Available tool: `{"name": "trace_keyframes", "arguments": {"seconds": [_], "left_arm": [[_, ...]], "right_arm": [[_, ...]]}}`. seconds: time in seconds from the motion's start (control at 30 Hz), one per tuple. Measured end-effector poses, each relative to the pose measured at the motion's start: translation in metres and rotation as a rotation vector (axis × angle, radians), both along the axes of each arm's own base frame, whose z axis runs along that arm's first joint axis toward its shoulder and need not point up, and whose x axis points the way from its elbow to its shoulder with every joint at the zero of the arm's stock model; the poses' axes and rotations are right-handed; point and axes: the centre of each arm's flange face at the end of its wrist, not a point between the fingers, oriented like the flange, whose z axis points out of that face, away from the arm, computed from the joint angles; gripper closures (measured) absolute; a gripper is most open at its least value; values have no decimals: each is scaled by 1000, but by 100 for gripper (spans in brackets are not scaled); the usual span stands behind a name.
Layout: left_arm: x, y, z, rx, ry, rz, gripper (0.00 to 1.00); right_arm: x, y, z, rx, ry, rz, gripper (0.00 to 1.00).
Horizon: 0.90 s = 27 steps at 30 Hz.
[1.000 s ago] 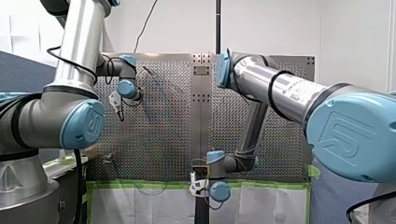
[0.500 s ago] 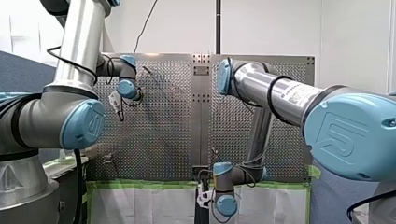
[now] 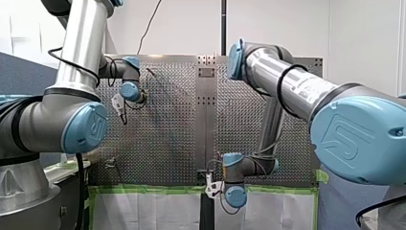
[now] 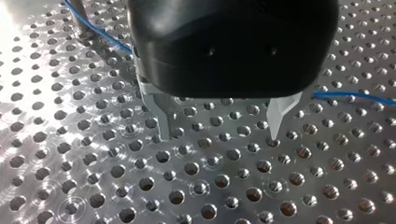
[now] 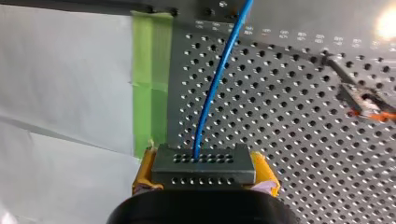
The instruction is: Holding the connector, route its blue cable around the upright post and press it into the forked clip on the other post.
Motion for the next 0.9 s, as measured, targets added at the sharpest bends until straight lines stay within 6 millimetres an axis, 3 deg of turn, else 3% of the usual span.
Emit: {"name": "trace_keyframes", "arguments": {"seconds": [0.7,0.9], "left_arm": [[-1,2,-1,0,7,13,1],[-1,2,-1,0,9,14,1]], "right_arm": [[-49,-10,70,-67,-39,-92,100],[-72,-11,74,-62,-31,-126,100]]}}
